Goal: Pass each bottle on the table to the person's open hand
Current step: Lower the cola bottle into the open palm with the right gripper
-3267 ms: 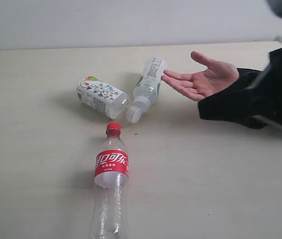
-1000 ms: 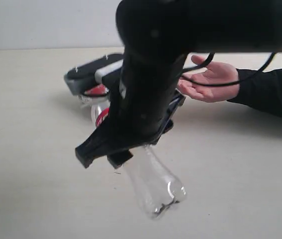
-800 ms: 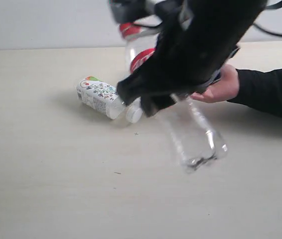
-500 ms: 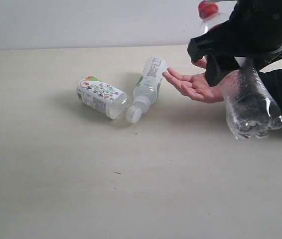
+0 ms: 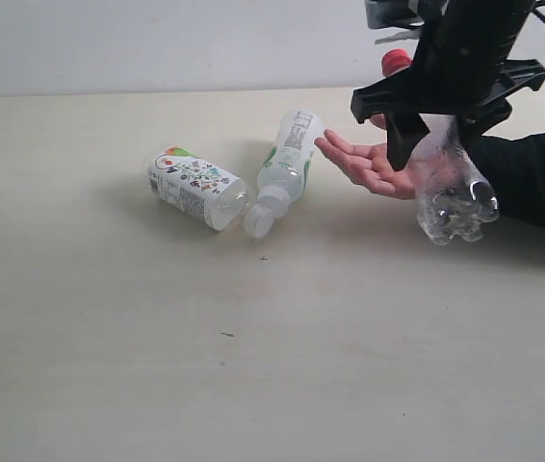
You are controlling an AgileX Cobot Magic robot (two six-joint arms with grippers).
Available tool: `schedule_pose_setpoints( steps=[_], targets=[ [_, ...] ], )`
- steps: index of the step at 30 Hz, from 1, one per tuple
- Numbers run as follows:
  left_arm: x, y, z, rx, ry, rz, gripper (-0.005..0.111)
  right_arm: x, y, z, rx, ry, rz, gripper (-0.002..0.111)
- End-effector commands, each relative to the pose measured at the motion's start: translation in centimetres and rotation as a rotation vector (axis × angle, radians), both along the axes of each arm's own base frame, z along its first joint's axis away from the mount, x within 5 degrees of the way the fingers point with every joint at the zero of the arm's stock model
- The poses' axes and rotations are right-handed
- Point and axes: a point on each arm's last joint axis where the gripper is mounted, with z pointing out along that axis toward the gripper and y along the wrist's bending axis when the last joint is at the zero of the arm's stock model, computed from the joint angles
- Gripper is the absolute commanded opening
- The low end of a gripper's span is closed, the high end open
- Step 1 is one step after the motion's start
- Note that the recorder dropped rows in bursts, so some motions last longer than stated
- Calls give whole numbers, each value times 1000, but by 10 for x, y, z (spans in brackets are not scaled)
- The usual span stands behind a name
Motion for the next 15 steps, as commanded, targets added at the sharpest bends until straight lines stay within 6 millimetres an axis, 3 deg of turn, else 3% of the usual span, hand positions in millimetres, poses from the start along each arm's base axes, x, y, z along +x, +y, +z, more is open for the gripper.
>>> schedule_pose_setpoints(
  steps=[1, 9, 15],
  targets=[
    [0, 0, 1, -2, -8, -6, 0, 19, 5, -14, -13, 9, 13, 0],
    [0, 0, 1, -2, -8, -6, 0, 39, 10, -45, -61, 48, 28, 0],
    [0, 0, 1, -2, -8, -6, 0, 46, 13, -53, -62, 50, 28, 0]
  ],
)
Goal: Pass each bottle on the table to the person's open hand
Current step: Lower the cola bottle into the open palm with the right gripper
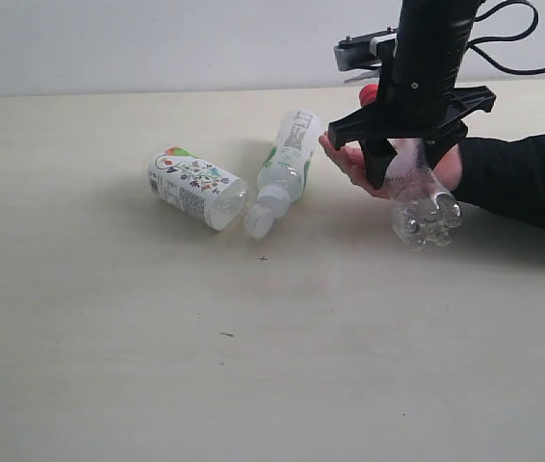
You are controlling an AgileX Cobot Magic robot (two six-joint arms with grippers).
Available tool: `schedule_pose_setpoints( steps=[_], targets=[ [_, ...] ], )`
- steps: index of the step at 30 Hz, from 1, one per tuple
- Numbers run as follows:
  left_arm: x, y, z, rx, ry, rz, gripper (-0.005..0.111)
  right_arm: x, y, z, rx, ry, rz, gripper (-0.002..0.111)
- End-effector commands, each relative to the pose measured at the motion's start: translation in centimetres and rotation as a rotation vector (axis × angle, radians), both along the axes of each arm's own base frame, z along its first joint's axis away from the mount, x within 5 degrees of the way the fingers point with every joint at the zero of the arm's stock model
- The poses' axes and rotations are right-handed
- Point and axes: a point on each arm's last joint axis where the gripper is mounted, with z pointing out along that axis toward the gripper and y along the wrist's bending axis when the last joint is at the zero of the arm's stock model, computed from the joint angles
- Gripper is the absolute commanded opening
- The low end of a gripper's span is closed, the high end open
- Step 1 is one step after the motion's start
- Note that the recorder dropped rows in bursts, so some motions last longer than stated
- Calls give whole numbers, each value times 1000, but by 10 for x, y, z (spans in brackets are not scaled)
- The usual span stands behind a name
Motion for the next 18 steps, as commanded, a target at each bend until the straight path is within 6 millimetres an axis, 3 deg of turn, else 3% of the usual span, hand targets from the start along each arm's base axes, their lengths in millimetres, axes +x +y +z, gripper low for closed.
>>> schedule_pose_setpoints(
  steps=[1, 4, 12, 18],
  targets=[
    [0, 0, 1, -2, -8, -6, 0, 6, 0, -2, 0, -15, 5, 0],
    [0, 0, 1, -2, -8, -6, 0, 7, -1, -3, -4, -20, 5, 2],
    [0, 0, 1, -2, -8, -6, 0, 11, -8, -2, -87, -71, 18, 25],
    [0, 0, 1, -2, -8, -6, 0, 16, -8, -1, -90, -126, 28, 33]
  ],
)
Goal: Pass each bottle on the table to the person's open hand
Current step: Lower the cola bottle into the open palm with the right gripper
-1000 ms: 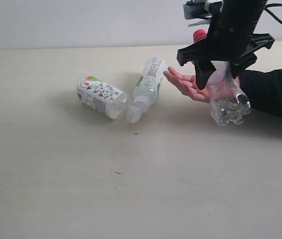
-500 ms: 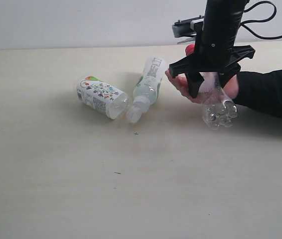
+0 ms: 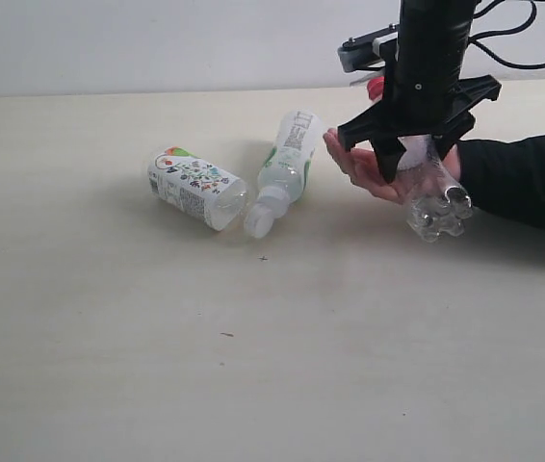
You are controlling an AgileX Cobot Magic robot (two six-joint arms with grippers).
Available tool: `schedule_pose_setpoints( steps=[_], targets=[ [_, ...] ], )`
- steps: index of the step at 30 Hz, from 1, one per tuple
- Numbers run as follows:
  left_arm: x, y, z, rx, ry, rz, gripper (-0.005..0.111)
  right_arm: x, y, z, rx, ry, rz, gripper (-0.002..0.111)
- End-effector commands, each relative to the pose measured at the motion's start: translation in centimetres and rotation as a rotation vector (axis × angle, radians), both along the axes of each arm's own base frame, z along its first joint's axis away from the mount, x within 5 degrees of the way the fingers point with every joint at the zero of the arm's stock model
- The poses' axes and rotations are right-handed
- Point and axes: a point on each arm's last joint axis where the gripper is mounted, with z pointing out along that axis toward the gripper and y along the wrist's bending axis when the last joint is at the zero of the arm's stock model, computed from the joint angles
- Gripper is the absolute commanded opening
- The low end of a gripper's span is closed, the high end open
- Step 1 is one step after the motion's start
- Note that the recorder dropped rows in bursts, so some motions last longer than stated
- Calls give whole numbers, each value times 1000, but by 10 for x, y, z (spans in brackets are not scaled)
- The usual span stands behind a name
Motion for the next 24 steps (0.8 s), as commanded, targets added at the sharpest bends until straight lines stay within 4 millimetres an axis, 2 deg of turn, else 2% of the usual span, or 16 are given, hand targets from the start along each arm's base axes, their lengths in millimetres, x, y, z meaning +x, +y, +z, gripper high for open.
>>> schedule_pose_setpoints(
  steps=[1, 11, 18, 24],
  targets=[
    [0, 0, 1, -2, -8, -6, 0, 8, -1, 3, 10, -75, 7, 34],
    [0, 0, 1, -2, -8, -6, 0, 11, 3, 3, 47, -111, 10, 45],
    [0, 0, 1, -2, -8, -6, 0, 11, 2, 3, 44, -105, 9, 74],
    [0, 0, 1, -2, -8, -6, 0, 11, 2, 3, 40, -106, 17, 83]
  ],
)
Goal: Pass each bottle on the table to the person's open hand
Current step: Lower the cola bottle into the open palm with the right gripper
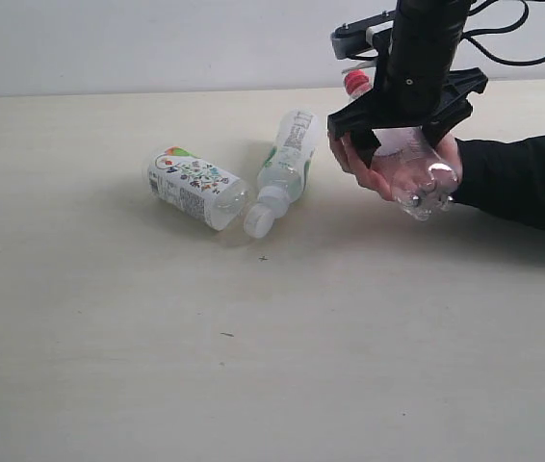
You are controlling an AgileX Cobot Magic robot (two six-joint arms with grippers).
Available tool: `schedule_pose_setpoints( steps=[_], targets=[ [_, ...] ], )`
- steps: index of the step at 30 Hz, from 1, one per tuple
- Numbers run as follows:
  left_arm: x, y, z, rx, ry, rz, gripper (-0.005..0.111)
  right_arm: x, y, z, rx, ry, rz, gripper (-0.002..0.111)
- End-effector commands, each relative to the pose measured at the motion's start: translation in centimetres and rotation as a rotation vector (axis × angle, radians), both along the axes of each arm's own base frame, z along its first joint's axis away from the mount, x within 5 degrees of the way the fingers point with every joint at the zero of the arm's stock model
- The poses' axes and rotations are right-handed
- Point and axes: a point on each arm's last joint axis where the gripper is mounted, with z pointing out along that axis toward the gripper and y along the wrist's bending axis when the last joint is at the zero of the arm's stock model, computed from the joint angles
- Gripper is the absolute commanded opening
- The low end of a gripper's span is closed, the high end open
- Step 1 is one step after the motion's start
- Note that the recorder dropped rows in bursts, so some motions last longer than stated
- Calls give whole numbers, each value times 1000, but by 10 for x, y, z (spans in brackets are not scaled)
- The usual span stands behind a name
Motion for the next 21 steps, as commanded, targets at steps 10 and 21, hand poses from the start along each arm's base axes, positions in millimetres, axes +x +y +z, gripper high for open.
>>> schedule_pose_setpoints(
  steps=[10, 21],
  targets=[
    [0, 0, 1, -2, -8, -6, 0, 4, -5, 3, -37, -35, 21, 83],
    [0, 0, 1, -2, -8, -6, 0, 8, -5, 15, -36, -88, 28, 83]
  ],
)
